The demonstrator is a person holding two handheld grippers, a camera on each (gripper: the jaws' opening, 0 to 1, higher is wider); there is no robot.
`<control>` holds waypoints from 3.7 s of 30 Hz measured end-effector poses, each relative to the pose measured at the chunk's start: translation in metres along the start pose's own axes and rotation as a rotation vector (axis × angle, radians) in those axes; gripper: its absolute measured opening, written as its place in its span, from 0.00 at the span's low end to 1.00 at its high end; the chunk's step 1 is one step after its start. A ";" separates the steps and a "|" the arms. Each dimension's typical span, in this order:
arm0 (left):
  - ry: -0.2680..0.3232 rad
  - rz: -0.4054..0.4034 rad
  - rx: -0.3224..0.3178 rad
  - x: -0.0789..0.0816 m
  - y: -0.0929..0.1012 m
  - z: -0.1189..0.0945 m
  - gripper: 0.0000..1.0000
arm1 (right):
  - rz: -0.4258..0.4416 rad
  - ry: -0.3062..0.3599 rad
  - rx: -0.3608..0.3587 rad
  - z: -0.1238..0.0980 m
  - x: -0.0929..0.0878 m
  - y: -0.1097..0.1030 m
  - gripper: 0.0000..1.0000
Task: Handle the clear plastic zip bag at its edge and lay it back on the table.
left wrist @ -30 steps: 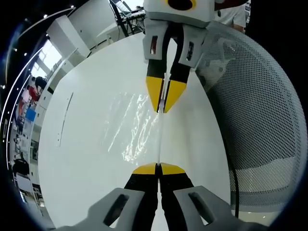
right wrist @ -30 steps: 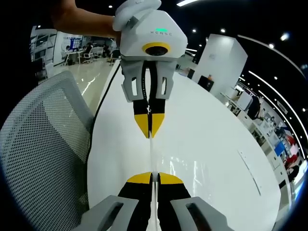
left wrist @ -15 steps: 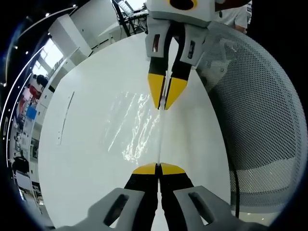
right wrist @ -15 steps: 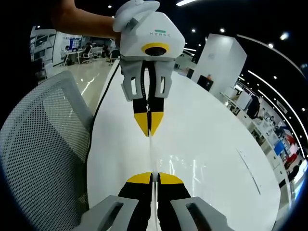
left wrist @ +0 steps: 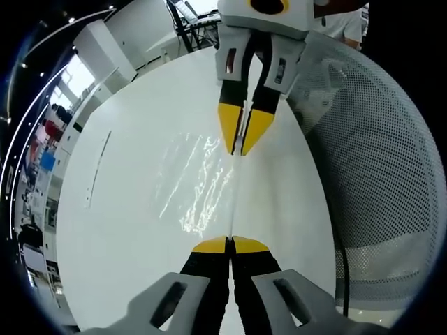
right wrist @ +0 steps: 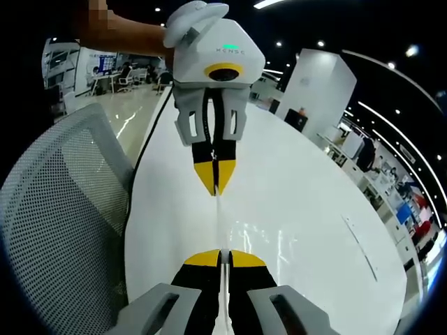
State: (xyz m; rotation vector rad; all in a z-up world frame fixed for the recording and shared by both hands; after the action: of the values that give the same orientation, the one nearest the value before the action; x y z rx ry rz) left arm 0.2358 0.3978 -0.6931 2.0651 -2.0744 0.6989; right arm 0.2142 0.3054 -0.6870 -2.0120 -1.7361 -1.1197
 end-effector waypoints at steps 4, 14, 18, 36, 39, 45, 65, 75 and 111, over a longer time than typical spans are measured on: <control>-0.001 -0.007 0.006 0.000 -0.001 0.000 0.00 | 0.003 -0.001 -0.003 0.000 -0.001 0.001 0.00; -0.003 -0.021 0.013 -0.002 -0.002 -0.001 0.00 | 0.010 -0.003 -0.009 -0.001 -0.004 0.003 0.00; -0.006 -0.026 0.019 -0.002 -0.003 -0.001 0.00 | 0.012 -0.004 -0.012 -0.002 -0.004 0.004 0.00; -0.012 -0.042 0.036 -0.006 -0.008 -0.003 0.00 | 0.018 -0.010 -0.023 -0.005 -0.008 0.007 0.00; -0.012 -0.043 0.038 -0.006 -0.008 -0.003 0.00 | 0.017 -0.010 -0.025 -0.005 -0.008 0.007 0.00; -0.010 -0.048 0.044 -0.006 -0.010 -0.004 0.00 | 0.018 -0.009 -0.028 -0.005 -0.008 0.009 0.00; -0.013 -0.053 0.049 -0.008 -0.010 -0.005 0.00 | 0.020 -0.012 -0.035 -0.008 -0.009 0.010 0.00; -0.014 -0.061 0.053 -0.013 -0.012 -0.004 0.00 | 0.021 -0.014 -0.036 -0.009 -0.010 0.010 0.00; -0.015 -0.087 0.065 -0.017 -0.016 -0.007 0.00 | 0.036 -0.012 -0.045 -0.012 -0.014 0.011 0.00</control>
State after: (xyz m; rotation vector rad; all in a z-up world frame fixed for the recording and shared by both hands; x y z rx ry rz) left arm 0.2510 0.4165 -0.6905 2.1864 -1.9811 0.7485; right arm 0.2202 0.2845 -0.6857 -2.0719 -1.6882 -1.1476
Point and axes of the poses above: the point that each gripper's makers call its tool centre point, and the gripper's own axes: z roughly forward along the fingers, y roughly to its right, x roughly out of its top, the point moved 2 cm from there along -z, roughly backward along the fingers, and after that the axes turned 3 degrees about -y, right-handed, at the moved point
